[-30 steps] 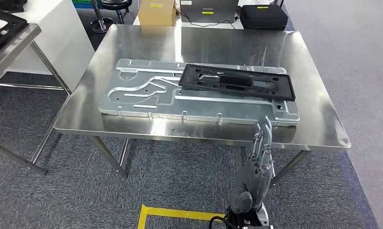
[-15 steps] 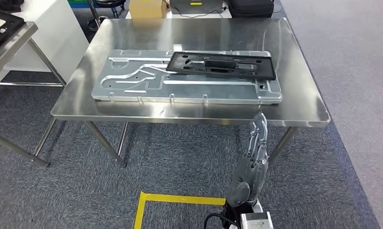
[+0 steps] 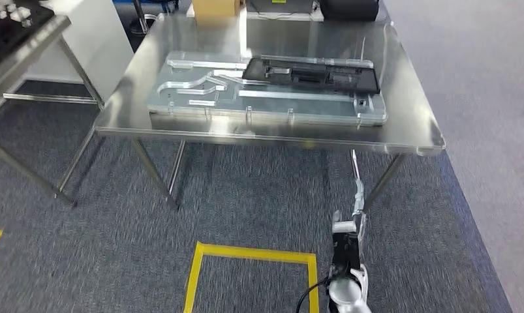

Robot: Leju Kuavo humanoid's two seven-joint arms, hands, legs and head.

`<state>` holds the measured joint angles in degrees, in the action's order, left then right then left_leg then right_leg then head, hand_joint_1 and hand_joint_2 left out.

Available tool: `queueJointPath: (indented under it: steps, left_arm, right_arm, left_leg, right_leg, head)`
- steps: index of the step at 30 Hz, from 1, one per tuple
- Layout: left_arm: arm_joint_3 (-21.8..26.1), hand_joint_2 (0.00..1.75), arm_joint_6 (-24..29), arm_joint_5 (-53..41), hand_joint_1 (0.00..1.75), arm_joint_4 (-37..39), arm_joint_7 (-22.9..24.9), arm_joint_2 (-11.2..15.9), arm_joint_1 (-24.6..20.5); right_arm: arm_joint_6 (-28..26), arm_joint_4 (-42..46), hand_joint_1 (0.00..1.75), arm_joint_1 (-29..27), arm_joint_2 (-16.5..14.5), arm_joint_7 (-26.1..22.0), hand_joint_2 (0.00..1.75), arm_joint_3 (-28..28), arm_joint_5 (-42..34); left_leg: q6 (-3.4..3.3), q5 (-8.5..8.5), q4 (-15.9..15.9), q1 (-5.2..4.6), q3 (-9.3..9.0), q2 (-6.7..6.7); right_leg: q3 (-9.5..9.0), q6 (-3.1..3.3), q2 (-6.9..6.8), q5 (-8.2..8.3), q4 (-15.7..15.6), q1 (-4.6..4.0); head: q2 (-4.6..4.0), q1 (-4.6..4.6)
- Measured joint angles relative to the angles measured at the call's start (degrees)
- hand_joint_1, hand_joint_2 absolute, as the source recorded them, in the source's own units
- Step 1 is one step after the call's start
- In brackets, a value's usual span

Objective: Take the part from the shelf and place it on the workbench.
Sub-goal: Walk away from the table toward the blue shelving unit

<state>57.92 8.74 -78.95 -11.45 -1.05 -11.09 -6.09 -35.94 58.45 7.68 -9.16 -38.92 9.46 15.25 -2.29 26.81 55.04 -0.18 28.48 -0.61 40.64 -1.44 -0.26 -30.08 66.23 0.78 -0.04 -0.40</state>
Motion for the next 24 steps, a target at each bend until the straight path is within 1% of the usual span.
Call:
queueJointPath:
  steps: [1, 2, 3, 4, 5, 6, 7, 8, 9, 10, 11, 12, 13, 14, 15, 16, 17, 18, 19, 20, 21, 22, 23, 24]
  left_arm:
    - [0.01, 0.0, 0.04, 0.07, 0.0, 0.0, 0.05, -0.01, 0.03]
    - [0.01, 0.0, 0.09, 0.15, 0.0, 0.0, 0.09, -0.01, 0.07]
    - [0.01, 0.0, 0.13, 0.24, 0.0, 0.0, 0.11, -0.01, 0.11]
    - [0.01, 0.0, 0.16, 0.29, 0.0, 0.0, 0.14, -0.01, 0.13]
    - [0.01, 0.0, 0.17, 0.33, 0.0, 0.0, 0.15, -0.01, 0.15]
    - [0.01, 0.0, 0.18, 0.34, 0.0, 0.0, 0.14, 0.01, 0.15]
    - [0.01, 0.0, 0.19, 0.3, 0.0, 0.0, 0.11, 0.02, 0.16]
    - [0.0, 0.0, 0.21, 0.24, 0.0, 0.0, 0.08, 0.03, 0.15]
    - [-0.01, 0.0, 0.22, 0.14, 0.0, 0.0, 0.05, 0.04, 0.14]
    - [-0.01, 0.0, 0.22, 0.05, 0.0, 0.01, 0.03, 0.03, 0.2]
    - [-0.02, 0.0, 0.22, -0.02, 0.0, 0.01, 0.03, 0.04, 0.28]
    - [-0.02, 0.0, 0.21, -0.06, 0.0, 0.02, 0.03, 0.04, 0.39]
    - [-0.02, 0.0, 0.19, -0.07, 0.0, 0.02, 0.04, 0.04, 0.54]
    - [-0.02, 0.0, 0.19, -0.06, 0.0, 0.02, 0.05, 0.04, 0.64]
    - [-0.02, 0.0, 0.18, -0.05, 0.0, 0.02, 0.07, 0.04, 0.7]
    - [-0.02, 0.0, 0.17, -0.04, 0.0, 0.02, 0.08, 0.03, 0.73]
    - [-0.02, 0.0, 0.17, -0.02, 0.0, 0.02, 0.13, 0.03, 0.71]
    - [-0.02, 0.0, 0.17, 0.01, 0.0, 0.02, 0.2, 0.04, 0.69]
    - [-0.02, 0.0, 0.17, 0.05, 0.0, 0.02, 0.31, 0.04, 0.68]
    - [-0.02, 0.0, 0.17, 0.09, 0.0, 0.02, 0.43, 0.05, 0.67]
    - [-0.02, 0.0, 0.17, 0.13, 0.0, 0.02, 0.56, 0.05, 0.61]
    - [-0.02, 0.0, 0.17, 0.17, 0.0, 0.01, 0.68, 0.07, 0.52]
    - [-0.02, 0.0, 0.17, 0.23, 0.0, 0.01, 0.77, 0.08, 0.39]
    - [-0.02, 0.0, 0.17, 0.29, 0.0, 0.01, 0.84, 0.09, 0.28]
  right_arm:
    - [0.07, -3.8, 0.0, 0.79, 0.05, -0.07, 0.0, -1.95, -0.27]
    - [0.11, -7.56, 0.0, 1.51, 0.16, -0.07, 0.0, -3.74, -0.51]
    - [0.16, -11.01, 0.0, 2.17, 0.29, 0.08, 0.0, -5.29, -0.72]
    - [0.2, -14.09, 0.0, 2.79, 0.42, 0.36, 0.0, -6.69, -0.93]
    - [0.23, -16.95, 0.0, 3.41, 0.57, 0.76, 0.0, -8.05, -1.17]
    - [0.32, -19.47, 0.0, 4.07, 0.69, 1.21, 0.0, -9.28, -1.51]
    - [0.49, -21.75, 0.0, 4.71, 0.83, 1.66, 0.0, -10.4, -1.98]
    - [0.71, -23.86, 0.0, 5.28, 0.98, 2.14, 0.0, -11.39, -2.44]
    - [1.04, -25.77, 0.0, 5.69, 1.15, 2.59, 0.0, -12.27, -2.98]
    - [1.52, -27.54, 0.0, 5.89, 1.36, 3.11, 0.0, -13.12, -3.57]
    - [1.96, -29.19, 0.0, 5.99, 1.61, 3.61, 0.0, -13.97, -4.04]
    - [2.45, -30.66, 0.0, 6.04, 1.87, 4.15, 0.0, -14.84, -4.51]
    - [3.02, -31.96, 0.0, 6.07, 2.13, 4.69, 0.0, -15.7, -4.9]
    - [3.55, -33.03, 0.0, 6.12, 2.38, 5.13, 0.0, -16.5, -5.2]
    - [4.11, -33.97, 0.0, 6.13, 2.62, 5.49, 0.0, -17.22, -5.47]
    - [4.62, -34.81, 0.0, 6.12, 2.83, 5.8, 0.0, -17.85, -5.67]
    - [5.07, -35.57, 0.0, 6.11, 3.02, 6.27, 0.0, -18.39, -5.81]
    - [5.51, -36.26, 0.0, 6.11, 3.2, 6.9, 0.0, -18.86, -5.92]
    - [6.06, -36.91, 0.0, 6.12, 3.36, 7.87, 0.0, -19.33, -6.04]
    - [6.78, -37.62, 0.0, 6.12, 3.55, 9.15, 0.0, -19.81, -6.2]
    - [7.56, -38.32, 0.0, 6.08, 3.73, 10.49, 0.0, -20.3, -6.36]
    - [8.29, -38.98, 0.0, 6.01, 3.89, 11.74, 0.0, -20.76, -6.53]
    - [8.87, -39.55, 0.0, 5.93, 4.04, 12.72, 0.0, -21.14, -6.64]
    - [9.21, -40.02, 0.0, 5.85, 4.15, 13.37, 0.0, -21.45, -6.7]
  left_leg:
    - [-0.07, -0.77, 0.09, -0.05, 0.99, -0.01]
    - [0.0, -1.51, 0.24, -0.08, 2.04, -0.02]
    - [0.11, -2.18, 0.47, -0.08, 3.13, -0.03]
    - [0.28, -2.77, 0.83, -0.06, 4.26, -0.04]
    - [0.49, -3.24, 1.31, -0.03, 5.33, -0.04]
    - [0.72, -3.59, 1.94, -0.08, 6.35, -0.03]
    - [1.02, -3.88, 2.59, -0.13, 7.19, -0.04]
    - [1.37, -4.21, 3.1, -0.18, 7.8, -0.05]
    - [1.71, -4.59, 3.39, -0.23, 8.2, -0.07]
    - [2.1, -5.04, 3.47, -0.19, 8.45, -0.09]
    - [2.46, -5.16, 3.57, -0.05, 8.7, -0.06]
    - [2.77, -4.4, 4.05, 0.09, 9.1, -0.02]
    - [3.07, -2.49, 5.47, 0.23, 9.73, 0.01]
    - [3.29, 0.4, 7.98, 0.35, 10.53, 0.05]
    - [3.46, 3.59, 11.36, 0.38, 11.36, 0.06]
    - [3.57, 6.21, 15.01, 0.4, 12.0, 0.07]
    - [3.59, 7.5, 17.95, 0.41, 12.15, 0.08]
    - [3.54, 7.32, 19.51, 0.4, 11.62, 0.08]
    - [3.41, 5.98, 19.21, 0.38, 10.16, 0.09]
    - [3.2, 4.27, 17.08, 0.34, 7.76, 0.1]
    - [2.9, 3.16, 13.46, 0.26, 4.57, 0.13]
    - [2.54, 3.01, 8.91, 0.1, 1.15, 0.16]
    - [2.2, 3.63, 4.92, -0.07, -1.52, 0.19]
    - [1.86, 4.38, 2.16, -0.26, -3.12, 0.21]
  right_leg:
    - [0.63, -0.21, 0.04, -2.0, 3.65, 0.07]
    - [0.84, -0.41, 0.05, -2.47, 6.54, 0.15]
    - [0.35, -0.58, 0.05, -1.48, 7.91, 0.27]
    - [-1.07, -0.71, 0.04, 0.27, 7.39, 0.44]
    - [-3.46, -0.81, 0.03, 1.76, 4.99, 0.64]
    - [-6.54, -0.87, 0.04, 2.07, 1.18, 0.76]
    - [-9.37, -0.73, 0.12, 1.44, -2.84, 0.75]
    - [-11.31, -0.46, 0.17, 0.48, -5.92, 0.68]
    - [-12.23, -0.06, 0.23, -0.35, -7.74, 0.51]
    - [-12.14, 0.49, 0.24, -0.42, -8.28, 0.38]
    - [-11.7, 1.02, 0.09, 0.05, -8.25, 0.37]
    - [-11.24, 1.54, -0.01, 0.6, -8.29, 0.34]
    - [-10.61, 2.06, -0.13, 1.26, -8.35, 0.35]
    - [-9.87, 2.44, -0.21, 1.94, -8.37, 0.31]
    - [-9.05, 2.68, -0.2, 2.61, -8.35, 0.21]
    - [-8.14, 2.82, -0.21, 3.29, -8.31, 0.08]
    - [-7.22, 2.84, -0.22, 3.95, -8.24, -0.04]
    - [-6.27, 2.83, -0.23, 4.6, -8.14, -0.15]
    - [-5.32, 2.77, -0.24, 5.22, -7.99, -0.22]
    - [-4.45, 2.66, -0.23, 5.82, -7.84, -0.26]
    - [-3.75, 2.52, -0.22, 6.38, -7.7, -0.27]
    - [-3.22, 2.29, -0.22, 6.9, -7.58, -0.31]
    - [-2.87, 2.01, -0.26, 7.47, -7.56, -0.31]
    - [-2.66, 1.69, -0.32, 8.07, -7.66, -0.28]
  head:
    - [0.0, 0.03]
    - [0.0, 0.03]
    - [0.0, 0.02]
    - [0.0, 0.02]
    - [0.0, 0.02]
    - [0.0, 0.03]
    - [0.0, -0.02]
    - [0.0, -0.07]
    - [0.0, -0.12]
    - [0.0, -0.18]
    - [0.0, -0.15]
    - [0.0, -0.15]
    - [0.0, -0.19]
    - [0.0, -0.23]
    - [0.0, -0.3]
    - [0.0, -0.33]
    - [0.0, -0.34]
    - [0.0, -0.34]
    - [0.0, -0.33]
    - [0.0, -0.34]
    - [0.0, -0.36]
    - [0.0, -0.35]
    - [0.0, -0.34]
    - [0.0, -0.33]
